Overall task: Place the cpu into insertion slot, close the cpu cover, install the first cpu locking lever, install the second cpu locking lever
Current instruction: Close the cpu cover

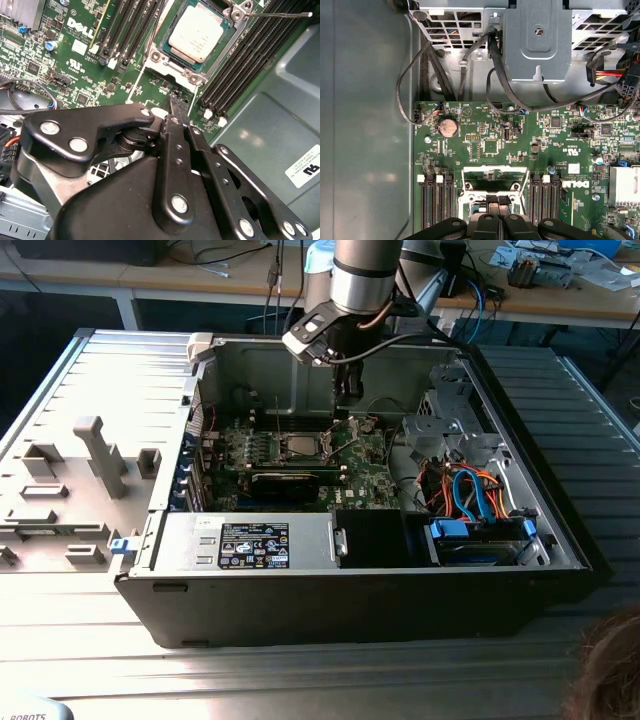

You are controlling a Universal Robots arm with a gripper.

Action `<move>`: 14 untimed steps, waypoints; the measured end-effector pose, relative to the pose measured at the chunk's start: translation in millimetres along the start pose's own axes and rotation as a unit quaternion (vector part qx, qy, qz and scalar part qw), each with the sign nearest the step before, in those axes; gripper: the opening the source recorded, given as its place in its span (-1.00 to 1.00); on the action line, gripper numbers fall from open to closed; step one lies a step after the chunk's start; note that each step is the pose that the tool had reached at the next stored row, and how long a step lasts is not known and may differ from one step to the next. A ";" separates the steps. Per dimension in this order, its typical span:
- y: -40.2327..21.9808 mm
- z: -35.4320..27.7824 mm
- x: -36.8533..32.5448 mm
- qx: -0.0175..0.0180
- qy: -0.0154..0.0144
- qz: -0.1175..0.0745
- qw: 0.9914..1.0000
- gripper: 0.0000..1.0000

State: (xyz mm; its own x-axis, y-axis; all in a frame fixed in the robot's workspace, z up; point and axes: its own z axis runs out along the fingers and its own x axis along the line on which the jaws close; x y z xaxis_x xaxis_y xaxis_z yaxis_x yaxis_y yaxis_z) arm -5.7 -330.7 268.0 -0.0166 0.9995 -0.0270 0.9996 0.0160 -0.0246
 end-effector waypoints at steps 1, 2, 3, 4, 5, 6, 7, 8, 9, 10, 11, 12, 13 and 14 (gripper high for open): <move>0.2 0.0 0.0 0.000 0.000 0.000 1.000 -0.79; 0.3 0.0 0.0 0.000 0.000 0.000 1.000 -0.79; 0.3 0.0 0.0 0.000 0.000 0.000 1.000 -0.79; 0.4 0.0 0.0 0.000 0.000 0.000 1.000 -0.79; 0.6 0.0 0.0 0.000 0.000 0.000 1.000 -0.79; 0.8 0.0 0.0 0.000 0.000 0.000 1.000 -0.79; 1.0 0.0 0.0 0.000 0.000 0.000 1.000 -0.79; 1.7 0.0 0.0 0.000 0.000 0.000 1.000 -0.79; 2.3 0.0 0.0 0.000 0.000 0.000 1.000 -0.79; 3.1 -0.1 0.0 0.000 0.000 0.000 1.000 -0.79; 3.7 -0.1 -0.1 0.000 0.000 0.000 1.000 -0.79; 4.2 -0.1 -0.1 0.000 0.000 0.000 1.000 -0.79; 4.8 -0.1 -0.1 0.000 0.000 0.000 1.000 -0.79; 6.5 -0.1 -0.1 0.000 0.000 0.000 1.000 -0.79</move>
State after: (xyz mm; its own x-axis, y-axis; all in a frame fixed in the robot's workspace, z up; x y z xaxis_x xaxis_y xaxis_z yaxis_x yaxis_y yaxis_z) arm 0.8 -330.7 268.0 -0.0166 0.9995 -0.0269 0.9996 0.0160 -0.0248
